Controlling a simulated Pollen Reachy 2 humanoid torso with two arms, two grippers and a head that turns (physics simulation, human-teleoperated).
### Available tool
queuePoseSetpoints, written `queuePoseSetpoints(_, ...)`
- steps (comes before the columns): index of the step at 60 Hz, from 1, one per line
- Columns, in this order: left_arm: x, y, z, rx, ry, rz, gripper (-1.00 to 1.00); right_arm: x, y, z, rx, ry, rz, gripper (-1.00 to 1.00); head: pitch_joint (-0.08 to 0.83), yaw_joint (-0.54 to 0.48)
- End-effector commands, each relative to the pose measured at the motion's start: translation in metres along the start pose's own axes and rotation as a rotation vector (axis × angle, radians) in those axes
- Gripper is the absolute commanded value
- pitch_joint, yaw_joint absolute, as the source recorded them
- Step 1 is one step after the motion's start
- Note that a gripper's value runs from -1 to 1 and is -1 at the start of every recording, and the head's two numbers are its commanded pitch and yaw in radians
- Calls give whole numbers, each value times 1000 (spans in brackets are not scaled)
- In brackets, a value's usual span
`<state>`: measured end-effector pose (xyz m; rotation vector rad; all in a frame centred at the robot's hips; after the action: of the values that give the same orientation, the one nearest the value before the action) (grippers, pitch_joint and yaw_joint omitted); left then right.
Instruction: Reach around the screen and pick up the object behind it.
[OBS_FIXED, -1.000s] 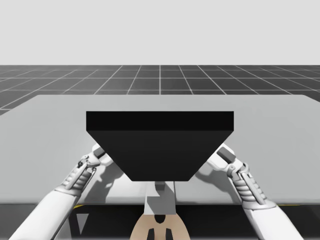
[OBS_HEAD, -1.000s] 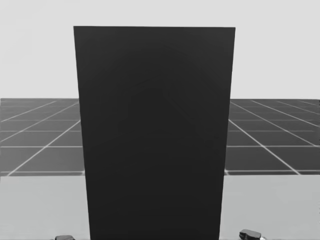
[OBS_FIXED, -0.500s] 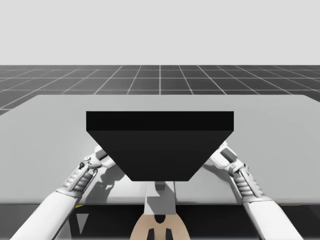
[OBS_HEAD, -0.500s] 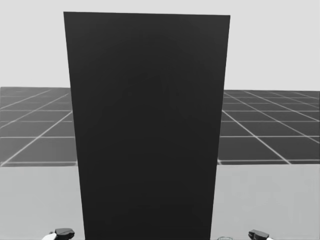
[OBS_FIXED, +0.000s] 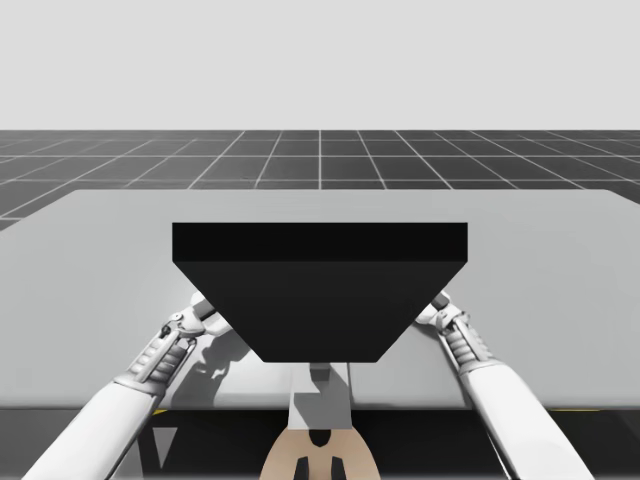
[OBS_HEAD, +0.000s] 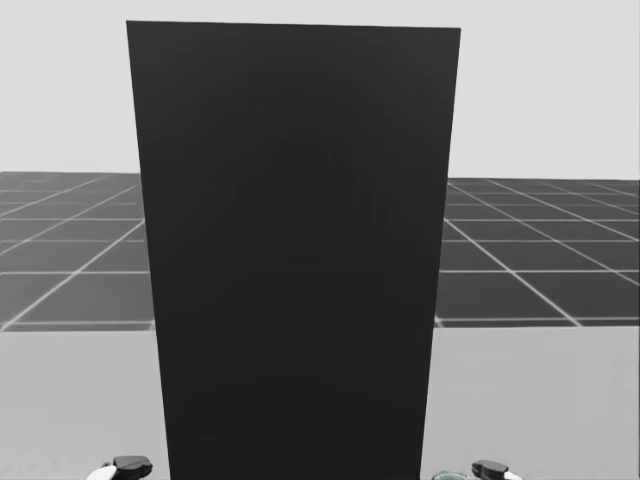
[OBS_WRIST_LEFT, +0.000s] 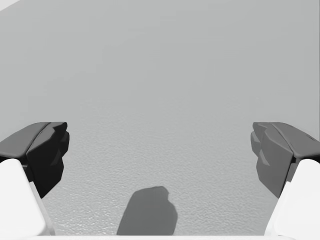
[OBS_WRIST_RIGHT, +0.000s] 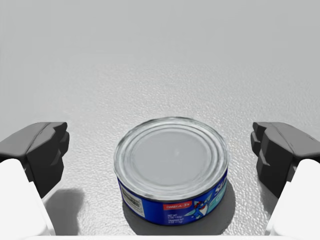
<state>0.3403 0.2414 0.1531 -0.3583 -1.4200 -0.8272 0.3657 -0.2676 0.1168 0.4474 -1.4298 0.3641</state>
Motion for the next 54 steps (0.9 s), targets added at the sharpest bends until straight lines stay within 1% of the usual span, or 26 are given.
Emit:
queuePoseSetpoints(1, 0, -1, -1, -4, 3, -3, -1000, -8, 1, -10, 14, 29, 24, -1000, 115, -48)
queuePoseSetpoints(3, -1, -1, -1, -5, 4, -5, -1000, -9, 1, -11, 17, 33, 17, -1000, 115, -48)
queuePoseSetpoints(9, -1, -2, -1, -8, 6, -10, -1000, -12, -1, -10, 3, 57, 31, -1000, 116, -50)
queuePoseSetpoints(11, -1, -2, -1, -8, 7, -10, -1000, -13, -3, -9, -1, 79, 27, -824, 115, -51)
queuePoseSetpoints(13, -1, -2, -1, -8, 7, -11, -1000, -14, -4, -10, -26, 67, 40, -144, 116, -52)
queuePoseSetpoints(15, -1, -2, -1, -8, 8, -12, -1000, -15, -6, -10, -42, 68, 47, 142, 117, -52)
queuePoseSetpoints(16, -1, -3, -1, -9, 8, -13, -1000, -17, -7, -10, -55, 94, 37, 677, 118, -52)
queuePoseSetpoints(18, -1, -3, -1, -9, 8, -13, -1000, -18, -8, -11, -65, 93, 38, 737, 118, -52)
queuePoseSetpoints(20, -1, -3, -1, -10, 9, -14, -1000, -20, -10, -11, -78, 101, 30, 940, 118, -53)
queuePoseSetpoints(24, -1, -3, -1, -8, 10, -16, -1000, -21, -11, -11, -88, 103, 30, 994, 118, -53)
queuePoseSetpoints(28, -1, -3, 0, -6, 8, -16, -1000, -20, -12, -10, -93, 106, 28, 1000, 119, -52)
queuePoseSetpoints(31, -1, -2, 0, -5, 7, -16, -1000, -16, -13, -6, -108, 94, 40, 1000, 118, -51)
queuePoseSetpoints(33, 0, -2, 0, -3, 7, -16, -1000, -11, -15, -3, -121, 90, 38, 1000, 117, -51)
queuePoseSetpoints(35, 0, -2, 0, -3, 7, -16, -1000, -7, -16, 1, -135, 77, 46, 1000, 118, -50)
queuePoseSetpoints(39, 0, -1, 1, 0, 5, -15, -1000, 5, -23, 13, -186, 48, 54, 1000, 118, -48)
queuePoseSetpoints(40, 0, -1, 1, 1, 4, -14, -1000, 11, -29, 21, -213, 25, 77, 1000, 118, -47)
queuePoseSetpoints(41, 0, 0, 1, 1, 4, -14, -1000, 13, -31, 24, -224, 15, 84, 1000, 118, -46)
queuePoseSetpoints(42, 0, 0, 1, 2, 4, -14, -1000, 15, -33, 26, -232, 5, 87, 1000, 118, -46)
queuePoseSetpoints(43, 0, 0, 1, 3, 5, -14, -1000, 20, -36, 32, -245, -13, 74, 1000, 119, -45)
queuePoseSetpoints(44, 0, 0, 1, 4, 6, -14, -1000, 24, -40, 37, -263, -33, 74, 1000, 119, -44)
queuePoseSetpoints(45, 0, 0, 1, 4, 6, -14, -1000, 27, -42, 40, -275, -45, 80, 1000, 119, -44)
queuePoseSetpoints(47, 0, 0, 1, 5, 8, -16, -1000, 37, -49, 50, -325, -88, 109, 1000, 119, -44)
queuePoseSetpoints(49, 0, 0, 1, 5, 9, -16, -1000, 42, -52, 55, -345, -107, 112, 1000, 118, -44)
queuePoseSetpoints(50, -1, 1, 1, 6, 10, -17, -1000, 48, -54, 60, -358, -125, 103, 1000, 118, -44)
queuePoseSetpoints(54, -1, 1, 1, 6, 11, -16, -1000, 63, -61, 73, -422, -180, 123, 1000, 117, -44)
